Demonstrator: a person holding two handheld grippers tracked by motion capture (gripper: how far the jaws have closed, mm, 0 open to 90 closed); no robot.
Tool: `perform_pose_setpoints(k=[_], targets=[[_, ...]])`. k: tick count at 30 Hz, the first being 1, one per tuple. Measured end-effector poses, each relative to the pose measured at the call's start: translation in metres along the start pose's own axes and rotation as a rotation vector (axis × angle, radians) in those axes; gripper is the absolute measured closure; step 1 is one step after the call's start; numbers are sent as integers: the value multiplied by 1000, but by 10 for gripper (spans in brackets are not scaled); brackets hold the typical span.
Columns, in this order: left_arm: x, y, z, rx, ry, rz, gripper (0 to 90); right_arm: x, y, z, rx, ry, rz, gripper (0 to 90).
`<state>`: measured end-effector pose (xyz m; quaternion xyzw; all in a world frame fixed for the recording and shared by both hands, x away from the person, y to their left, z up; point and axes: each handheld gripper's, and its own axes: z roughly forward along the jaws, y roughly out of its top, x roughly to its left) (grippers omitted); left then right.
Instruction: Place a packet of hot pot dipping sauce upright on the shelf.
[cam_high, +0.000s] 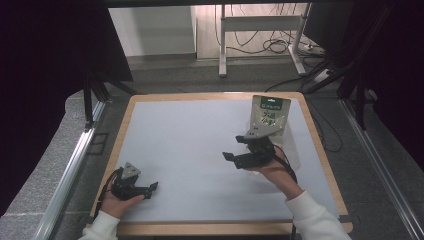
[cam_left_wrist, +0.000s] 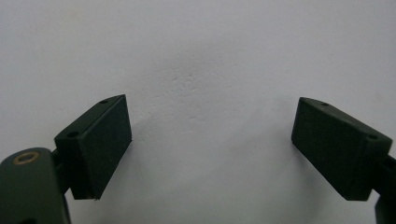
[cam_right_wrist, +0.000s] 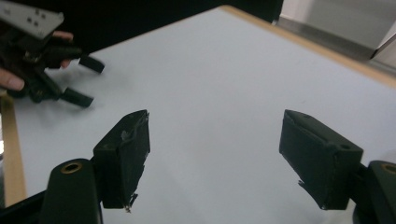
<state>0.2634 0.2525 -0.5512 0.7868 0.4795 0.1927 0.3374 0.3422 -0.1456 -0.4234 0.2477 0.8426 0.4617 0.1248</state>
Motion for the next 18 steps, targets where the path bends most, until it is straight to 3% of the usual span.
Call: perform_pose_setpoints(k=[7, 11, 18], targets=[[0, 0, -1, -5, 0, 0, 120, 29, -14, 19, 30, 43, 9, 242], [0, 0, -1, -5, -3, 3, 120, 48, -20, 33, 54, 92, -2, 237], [0, 0, -1, -4, -5, 2, 121, 70, -31, 50, 90, 91, -47, 232]])
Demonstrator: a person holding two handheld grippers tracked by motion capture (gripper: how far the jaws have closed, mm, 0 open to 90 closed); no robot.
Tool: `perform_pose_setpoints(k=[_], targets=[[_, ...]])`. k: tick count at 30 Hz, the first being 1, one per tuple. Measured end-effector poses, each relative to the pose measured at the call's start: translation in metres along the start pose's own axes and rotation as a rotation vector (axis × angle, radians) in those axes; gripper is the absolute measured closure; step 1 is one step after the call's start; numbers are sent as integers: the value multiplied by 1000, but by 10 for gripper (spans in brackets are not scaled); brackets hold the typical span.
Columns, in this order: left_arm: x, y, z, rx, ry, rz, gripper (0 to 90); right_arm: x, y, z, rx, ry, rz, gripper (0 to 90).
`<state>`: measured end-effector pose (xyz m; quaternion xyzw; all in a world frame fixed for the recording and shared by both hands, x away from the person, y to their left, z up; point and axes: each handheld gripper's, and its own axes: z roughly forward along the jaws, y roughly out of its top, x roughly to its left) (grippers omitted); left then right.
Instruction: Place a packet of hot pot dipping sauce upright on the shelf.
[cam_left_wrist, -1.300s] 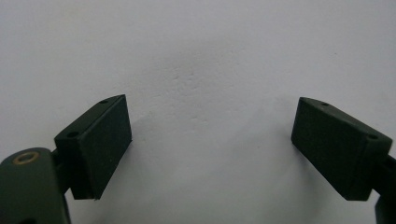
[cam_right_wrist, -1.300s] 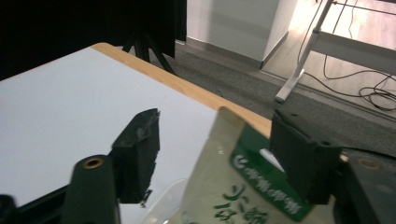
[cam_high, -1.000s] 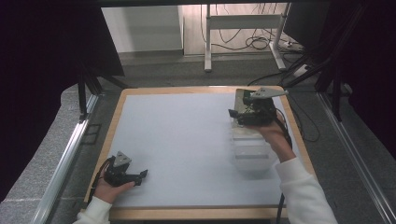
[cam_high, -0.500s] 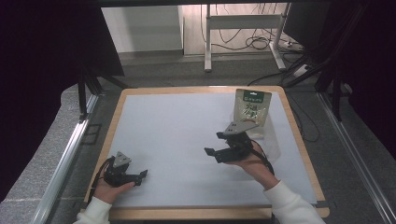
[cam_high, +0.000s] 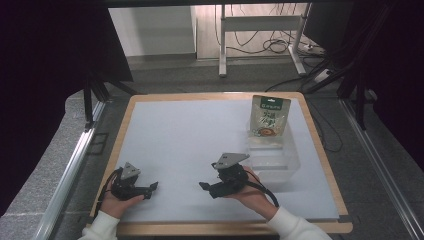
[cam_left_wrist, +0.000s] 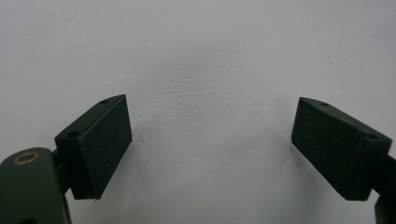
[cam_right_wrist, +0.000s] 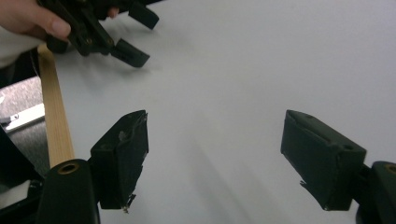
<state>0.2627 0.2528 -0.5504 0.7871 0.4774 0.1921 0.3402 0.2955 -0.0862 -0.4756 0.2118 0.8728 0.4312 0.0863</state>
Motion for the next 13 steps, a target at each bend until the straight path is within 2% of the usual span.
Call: perform_pose_setpoints(k=[3, 8, 13], targets=[[0, 0, 0, 1, -2, 1, 121, -1, -2, 2, 12, -7, 1, 229], [0, 0, 1, 0, -3, -1, 121, -6, -3, 0, 1, -24, 32, 219], [0, 0, 1, 5, -4, 4, 121, -5, -5, 4, 14, -22, 55, 172]])
